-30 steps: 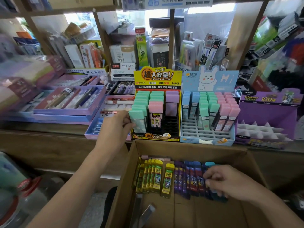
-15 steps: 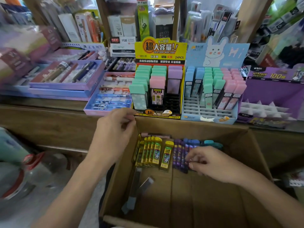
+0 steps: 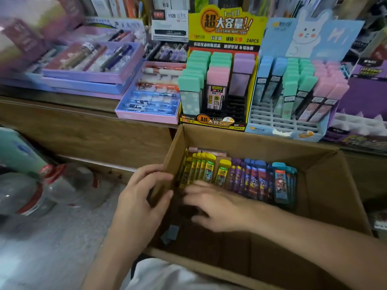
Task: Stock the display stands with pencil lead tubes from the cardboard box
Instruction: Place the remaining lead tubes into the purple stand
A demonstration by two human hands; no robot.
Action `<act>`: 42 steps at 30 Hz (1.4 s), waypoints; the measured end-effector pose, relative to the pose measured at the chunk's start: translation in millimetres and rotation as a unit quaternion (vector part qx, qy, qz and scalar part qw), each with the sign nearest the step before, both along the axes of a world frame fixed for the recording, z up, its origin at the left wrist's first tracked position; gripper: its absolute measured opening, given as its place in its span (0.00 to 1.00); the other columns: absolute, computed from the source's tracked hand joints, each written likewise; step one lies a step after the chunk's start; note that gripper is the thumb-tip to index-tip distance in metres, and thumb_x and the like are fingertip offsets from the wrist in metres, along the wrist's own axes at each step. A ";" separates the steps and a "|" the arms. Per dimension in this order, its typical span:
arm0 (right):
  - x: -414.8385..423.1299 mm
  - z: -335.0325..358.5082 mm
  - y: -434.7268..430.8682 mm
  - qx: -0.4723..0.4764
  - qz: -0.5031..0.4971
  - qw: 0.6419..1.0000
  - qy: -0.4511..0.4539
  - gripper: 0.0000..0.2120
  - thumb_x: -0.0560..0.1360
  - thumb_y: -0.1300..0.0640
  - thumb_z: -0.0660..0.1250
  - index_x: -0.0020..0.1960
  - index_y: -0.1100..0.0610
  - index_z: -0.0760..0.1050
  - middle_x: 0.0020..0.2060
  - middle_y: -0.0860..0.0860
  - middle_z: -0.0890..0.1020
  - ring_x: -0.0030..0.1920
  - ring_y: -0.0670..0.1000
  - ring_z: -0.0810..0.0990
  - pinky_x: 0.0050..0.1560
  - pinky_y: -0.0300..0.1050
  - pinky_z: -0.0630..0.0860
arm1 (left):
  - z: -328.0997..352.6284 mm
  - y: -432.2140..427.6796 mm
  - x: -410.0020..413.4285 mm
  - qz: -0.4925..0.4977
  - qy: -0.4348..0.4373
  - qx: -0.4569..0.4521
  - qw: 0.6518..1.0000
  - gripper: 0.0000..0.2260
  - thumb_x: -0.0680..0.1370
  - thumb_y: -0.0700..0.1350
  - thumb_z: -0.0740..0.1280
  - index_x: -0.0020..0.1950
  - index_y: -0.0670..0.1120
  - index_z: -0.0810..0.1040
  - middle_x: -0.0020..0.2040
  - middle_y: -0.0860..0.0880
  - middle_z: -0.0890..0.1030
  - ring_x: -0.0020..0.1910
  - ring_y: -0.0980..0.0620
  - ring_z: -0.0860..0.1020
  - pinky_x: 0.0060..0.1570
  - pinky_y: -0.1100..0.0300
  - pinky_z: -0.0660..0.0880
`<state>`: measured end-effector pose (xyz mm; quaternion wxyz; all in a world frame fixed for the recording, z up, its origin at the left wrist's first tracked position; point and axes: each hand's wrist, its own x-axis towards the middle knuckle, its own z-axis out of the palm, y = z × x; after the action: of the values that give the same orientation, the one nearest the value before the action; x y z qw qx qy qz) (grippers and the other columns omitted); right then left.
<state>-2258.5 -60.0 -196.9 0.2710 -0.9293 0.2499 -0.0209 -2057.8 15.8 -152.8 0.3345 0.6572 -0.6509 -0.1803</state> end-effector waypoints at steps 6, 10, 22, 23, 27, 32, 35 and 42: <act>23.2 -18.8 3.7 -0.132 0.078 0.986 0.065 0.21 0.77 0.51 0.69 0.69 0.48 0.73 0.70 0.46 0.73 0.72 0.51 0.62 0.71 0.53 0.53 | -5.3 -1.8 2.3 0.005 -0.005 -0.002 1.000 0.15 0.72 0.37 0.78 0.54 0.52 0.84 0.61 0.61 0.77 0.61 0.68 0.75 0.59 0.79 0.67; 18.1 -20.8 7.5 -0.160 0.087 0.982 0.057 0.11 0.80 0.55 0.65 0.61 0.50 0.78 0.63 0.49 0.77 0.66 0.54 0.69 0.66 0.51 0.59 | -6.7 -0.6 2.5 0.007 -0.009 -0.007 1.000 0.15 0.72 0.37 0.77 0.55 0.53 0.84 0.62 0.61 0.76 0.61 0.68 0.75 0.59 0.79 0.67; -36.7 8.4 4.6 0.102 -0.140 0.985 -0.003 0.06 0.78 0.46 0.70 0.54 0.43 0.77 0.47 0.39 0.76 0.48 0.40 0.75 0.48 0.38 0.74 | 9.5 -4.0 -6.6 -0.003 -0.043 0.002 0.999 0.12 0.75 0.44 0.74 0.58 0.51 0.83 0.61 0.58 0.77 0.61 0.57 0.76 0.61 0.64 0.73; -42.1 12.0 2.8 0.142 -0.181 0.973 -0.034 0.06 0.78 0.46 0.71 0.53 0.43 0.78 0.46 0.40 0.78 0.47 0.40 0.77 0.46 0.37 0.75 | 12.8 -4.9 -8.4 -0.001 -0.041 0.001 0.999 0.12 0.75 0.45 0.73 0.59 0.51 0.83 0.61 0.58 0.77 0.62 0.57 0.76 0.61 0.60 0.75; -56.7 29.8 -2.0 0.286 -0.265 0.905 -0.167 0.06 0.79 0.52 0.72 0.55 0.45 0.83 0.44 0.43 0.84 0.45 0.42 0.82 0.46 0.39 0.77 | 21.6 -9.9 -19.1 -0.012 0.011 -0.015 1.000 0.14 0.76 0.48 0.72 0.62 0.52 0.82 0.59 0.61 0.79 0.61 0.61 0.78 0.58 0.64 0.76; -52.1 46.8 4.6 0.453 -0.275 0.798 -0.288 0.12 0.78 0.54 0.71 0.61 0.51 0.84 0.54 0.50 0.87 0.55 0.47 0.84 0.52 0.38 0.78 | 23.5 -19.6 -38.8 -0.011 0.262 0.065 0.963 0.17 0.76 0.49 0.73 0.64 0.49 0.80 0.55 0.55 0.86 0.56 0.60 0.83 0.53 0.69 0.78; -43.6 50.6 8.2 0.545 -0.263 0.731 -0.317 0.16 0.78 0.56 0.70 0.63 0.59 0.82 0.53 0.56 0.86 0.55 0.50 0.84 0.53 0.42 0.79 | 21.3 -25.3 -44.2 -0.053 0.392 0.120 0.910 0.13 0.79 0.49 0.71 0.60 0.45 0.84 0.53 0.48 0.88 0.54 0.52 0.85 0.53 0.61 0.81; -30.6 48.5 9.3 0.606 -0.268 0.682 -0.311 0.17 0.77 0.58 0.70 0.65 0.63 0.80 0.54 0.57 0.86 0.54 0.51 0.85 0.52 0.41 0.81 | 1.2 -23.0 -45.3 -0.029 0.500 0.142 0.854 0.14 0.76 0.54 0.73 0.59 0.48 0.86 0.58 0.42 0.86 0.60 0.44 0.83 0.65 0.37 0.76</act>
<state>-2289.2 -50.6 -148.4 0.8197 -0.3960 0.3479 -0.2243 -2103.1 -7.2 -151.6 0.5125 0.4997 -0.3817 -0.5848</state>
